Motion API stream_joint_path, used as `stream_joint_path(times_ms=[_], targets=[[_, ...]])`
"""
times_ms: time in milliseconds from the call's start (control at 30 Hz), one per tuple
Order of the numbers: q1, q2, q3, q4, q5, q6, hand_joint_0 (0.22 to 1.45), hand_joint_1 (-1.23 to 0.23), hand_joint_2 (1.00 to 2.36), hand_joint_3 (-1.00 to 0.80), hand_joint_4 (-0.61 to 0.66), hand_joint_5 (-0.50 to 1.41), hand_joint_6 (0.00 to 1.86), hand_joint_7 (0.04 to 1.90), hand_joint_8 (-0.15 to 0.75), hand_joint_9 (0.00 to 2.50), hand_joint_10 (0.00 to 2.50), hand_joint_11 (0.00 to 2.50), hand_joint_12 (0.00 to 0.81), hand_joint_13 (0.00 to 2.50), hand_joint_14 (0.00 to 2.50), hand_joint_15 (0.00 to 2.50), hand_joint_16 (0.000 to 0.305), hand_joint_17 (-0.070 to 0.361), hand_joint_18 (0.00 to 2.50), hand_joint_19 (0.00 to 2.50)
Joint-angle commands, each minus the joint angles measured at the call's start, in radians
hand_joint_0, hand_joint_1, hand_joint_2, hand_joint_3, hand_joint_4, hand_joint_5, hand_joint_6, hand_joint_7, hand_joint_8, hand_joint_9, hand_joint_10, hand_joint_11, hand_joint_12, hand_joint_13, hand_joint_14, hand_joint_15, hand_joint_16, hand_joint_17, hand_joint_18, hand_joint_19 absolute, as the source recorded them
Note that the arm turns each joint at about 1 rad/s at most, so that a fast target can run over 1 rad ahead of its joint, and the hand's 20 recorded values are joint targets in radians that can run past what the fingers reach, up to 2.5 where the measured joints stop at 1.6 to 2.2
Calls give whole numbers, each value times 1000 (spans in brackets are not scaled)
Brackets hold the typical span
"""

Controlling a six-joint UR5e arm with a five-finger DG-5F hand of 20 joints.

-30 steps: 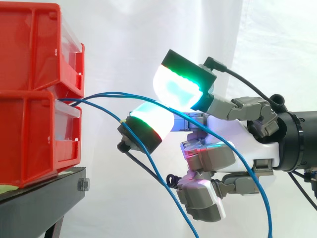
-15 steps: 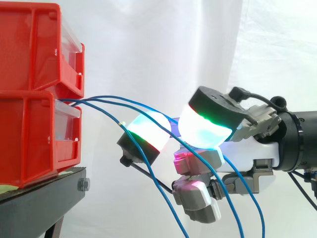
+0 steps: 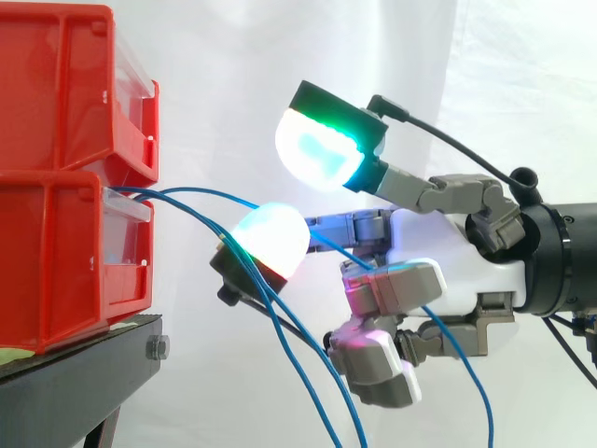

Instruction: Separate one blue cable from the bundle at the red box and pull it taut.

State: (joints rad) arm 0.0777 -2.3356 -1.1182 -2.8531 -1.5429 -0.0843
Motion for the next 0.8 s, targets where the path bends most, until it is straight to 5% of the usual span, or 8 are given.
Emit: stream_joint_path(times_ms=[0, 400, 567, 700, 767], targets=[[1, 13, 0, -6, 3, -6, 621, -419, 1000, -500, 44, -79, 777, 993, 278, 1359, 28, 1107, 348, 1131, 30, 817, 44, 100, 987, 999], [2, 21, 0, -54, 21, -6, 559, -608, 1000, -500, 143, -198, 878, 786, 244, 1275, 11, 1636, 367, 1206, 28, 1130, 49, 111, 994, 1001], [4, 19, -2, -57, 66, -6, 521, -605, 1000, -500, 197, -221, 892, 740, 264, 983, 977, 1468, 346, 1349, 3, 1575, 50, 113, 1061, 1198], [5, 19, -2, -58, 95, -6, 507, -605, 1000, -500, 219, -228, 897, 721, 287, 813, 1702, 1221, 351, 1157, 951, 1368, 46, 104, 1175, 1479], [7, 19, -2, -58, 98, -6, 502, -604, 1000, -500, 233, -230, 898, 706, 302, 698, 2225, 1063, 361, 1011, 1811, 1118, 43, 98, 1239, 1705]])
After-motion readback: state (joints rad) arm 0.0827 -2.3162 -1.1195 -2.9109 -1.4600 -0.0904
